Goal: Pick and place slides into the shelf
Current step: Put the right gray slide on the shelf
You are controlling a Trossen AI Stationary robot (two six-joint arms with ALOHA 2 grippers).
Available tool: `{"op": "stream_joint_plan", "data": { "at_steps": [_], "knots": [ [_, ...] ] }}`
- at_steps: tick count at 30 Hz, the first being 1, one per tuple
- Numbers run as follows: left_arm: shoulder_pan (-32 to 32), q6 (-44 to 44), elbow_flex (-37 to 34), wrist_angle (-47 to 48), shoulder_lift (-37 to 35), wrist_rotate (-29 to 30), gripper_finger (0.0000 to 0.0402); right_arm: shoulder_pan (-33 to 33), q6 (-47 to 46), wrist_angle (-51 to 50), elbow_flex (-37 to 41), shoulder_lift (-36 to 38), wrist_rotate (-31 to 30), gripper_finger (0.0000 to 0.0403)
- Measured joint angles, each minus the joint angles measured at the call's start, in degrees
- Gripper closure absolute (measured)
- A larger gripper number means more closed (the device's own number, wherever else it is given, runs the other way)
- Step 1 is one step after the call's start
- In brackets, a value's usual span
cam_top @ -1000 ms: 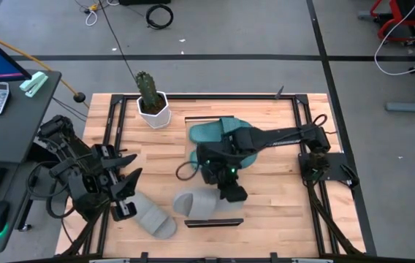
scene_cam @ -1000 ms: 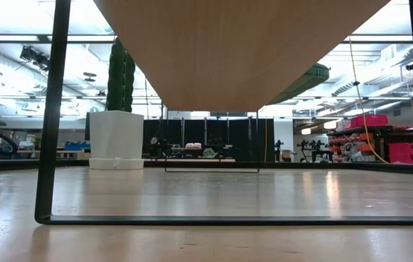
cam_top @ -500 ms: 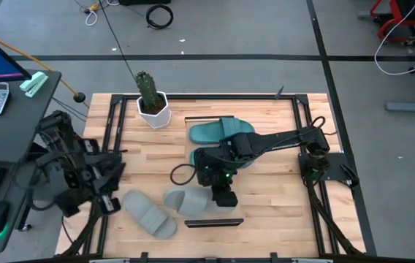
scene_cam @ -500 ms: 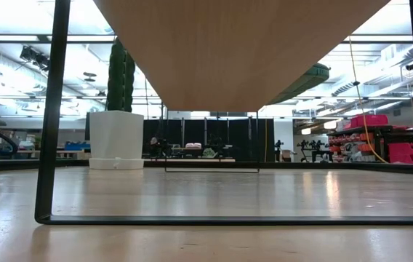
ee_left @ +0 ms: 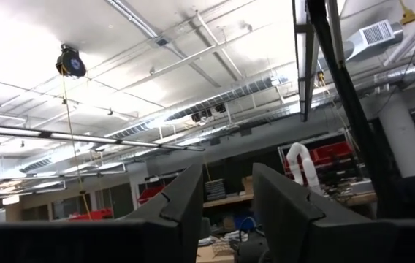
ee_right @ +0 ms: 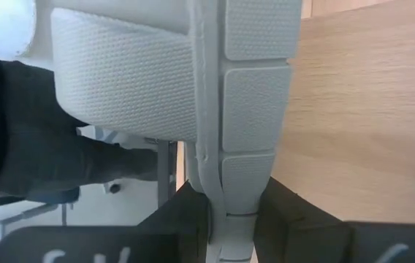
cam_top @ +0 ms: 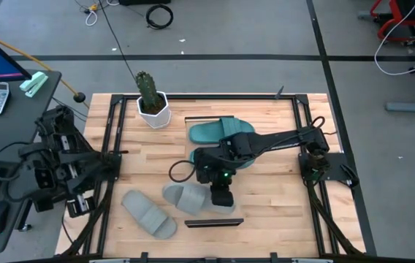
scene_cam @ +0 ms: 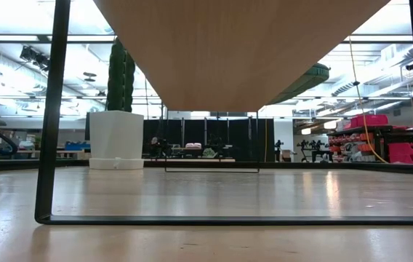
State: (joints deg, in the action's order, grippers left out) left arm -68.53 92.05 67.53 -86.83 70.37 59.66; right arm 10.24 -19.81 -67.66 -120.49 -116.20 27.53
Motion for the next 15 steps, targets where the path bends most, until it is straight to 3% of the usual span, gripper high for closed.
{"op": "stream_joint_plan", "data": {
  "at_steps": [15],
  "knots": [
    [-0.2,-0.2,0.0,-0.1,0.0,1.0,0.0279,0.0,1.5,-0.6,0.0,-1.7,5.6,0.0327]
  ]
}}
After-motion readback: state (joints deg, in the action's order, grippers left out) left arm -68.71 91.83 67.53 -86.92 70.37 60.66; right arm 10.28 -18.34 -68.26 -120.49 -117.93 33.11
